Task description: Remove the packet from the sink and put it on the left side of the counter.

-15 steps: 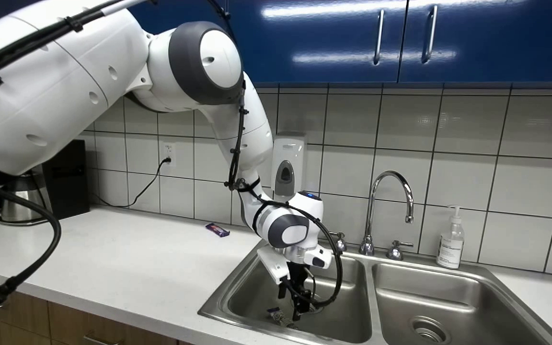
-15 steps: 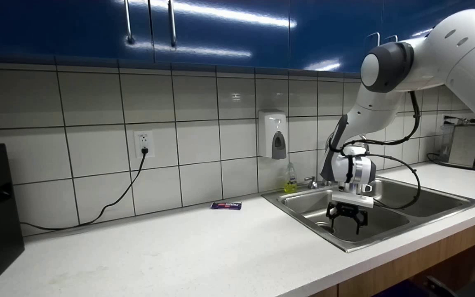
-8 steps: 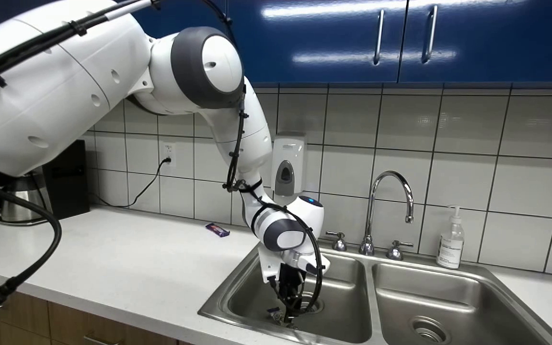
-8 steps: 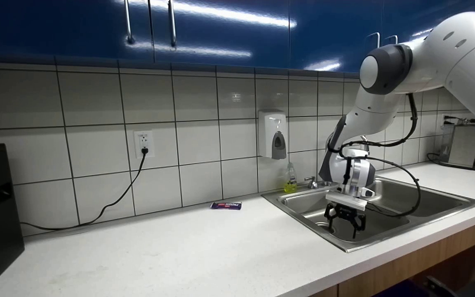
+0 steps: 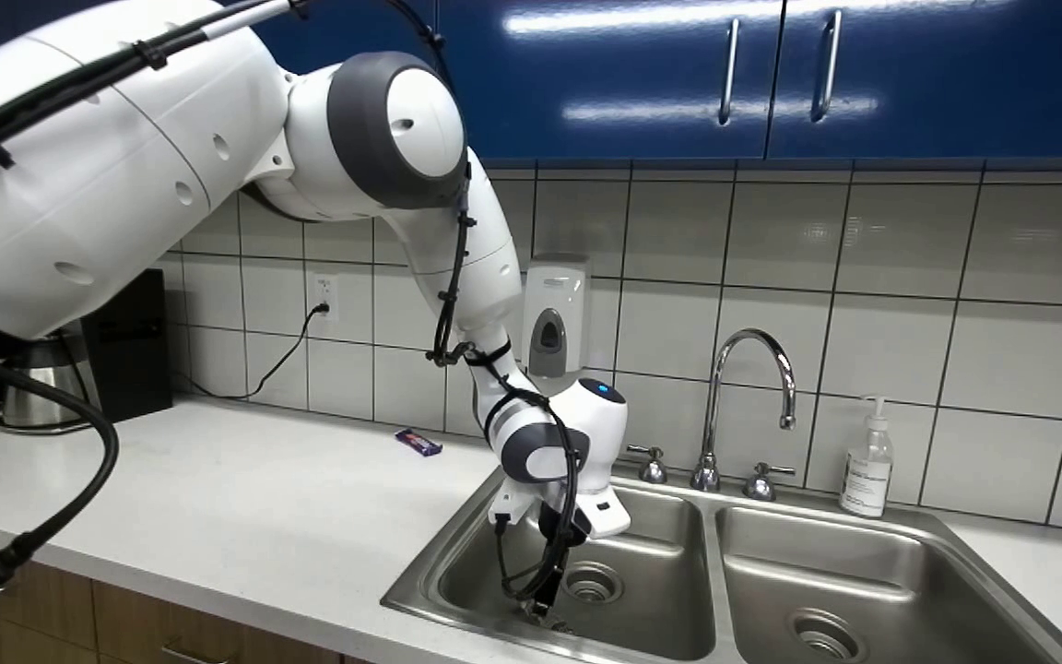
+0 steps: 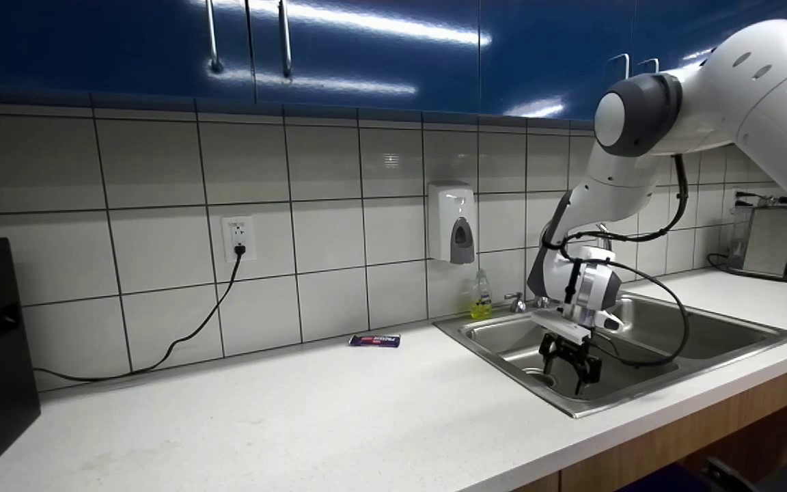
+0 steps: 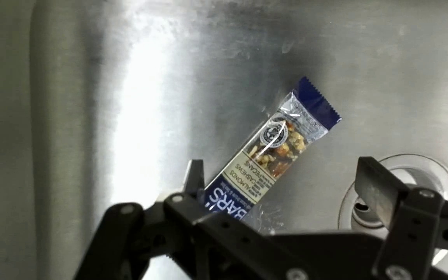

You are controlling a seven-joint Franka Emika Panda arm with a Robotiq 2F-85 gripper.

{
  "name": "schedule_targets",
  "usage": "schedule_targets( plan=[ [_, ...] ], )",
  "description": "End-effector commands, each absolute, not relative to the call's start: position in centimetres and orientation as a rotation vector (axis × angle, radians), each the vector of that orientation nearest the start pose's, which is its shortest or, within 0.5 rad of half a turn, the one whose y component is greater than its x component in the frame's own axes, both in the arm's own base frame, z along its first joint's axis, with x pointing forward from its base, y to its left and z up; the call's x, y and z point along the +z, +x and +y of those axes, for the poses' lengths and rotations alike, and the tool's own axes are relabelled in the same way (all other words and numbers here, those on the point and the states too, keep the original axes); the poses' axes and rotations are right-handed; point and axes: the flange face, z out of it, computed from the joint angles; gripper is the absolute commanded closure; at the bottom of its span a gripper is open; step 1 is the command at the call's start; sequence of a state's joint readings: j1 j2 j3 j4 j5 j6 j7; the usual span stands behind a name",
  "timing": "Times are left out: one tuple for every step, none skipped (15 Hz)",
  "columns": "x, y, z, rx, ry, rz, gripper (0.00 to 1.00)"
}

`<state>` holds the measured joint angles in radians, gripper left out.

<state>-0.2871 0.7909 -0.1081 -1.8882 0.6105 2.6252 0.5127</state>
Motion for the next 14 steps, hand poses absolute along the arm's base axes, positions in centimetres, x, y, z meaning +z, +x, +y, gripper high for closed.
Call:
schedule_targets(
  plan=[
    [8.0,55.6,-25.0,0.079,-2.061,2.078,0.00],
    [7.9,55.5,-25.2,0.085,-2.027,2.113,0.00],
    [7.7,55.4,-25.4,0.100,-1.994,2.154,0.00],
    [7.6,55.3,-25.7,0.105,-1.966,2.186,0.00],
    [7.4,55.1,-25.9,0.112,-1.942,2.214,0.00],
    [7.1,54.9,-26.0,0.124,-1.921,2.245,0.00],
    [6.8,54.8,-26.2,0.132,-1.899,2.270,0.00],
    [6.5,54.7,-26.2,0.144,-1.881,2.292,0.00],
    [6.2,54.6,-26.2,0.152,-1.863,2.311,0.00],
    [5.9,54.5,-26.2,0.161,-1.844,2.326,0.00],
    [5.7,54.5,-26.2,0.167,-1.836,2.332,0.00],
    [5.5,54.5,-26.2,0.169,-1.828,2.341,0.00],
    [5.3,54.5,-26.1,0.170,-1.821,2.349,0.00],
    [5.2,54.6,-26.2,0.167,-1.816,2.356,0.00]
  ],
)
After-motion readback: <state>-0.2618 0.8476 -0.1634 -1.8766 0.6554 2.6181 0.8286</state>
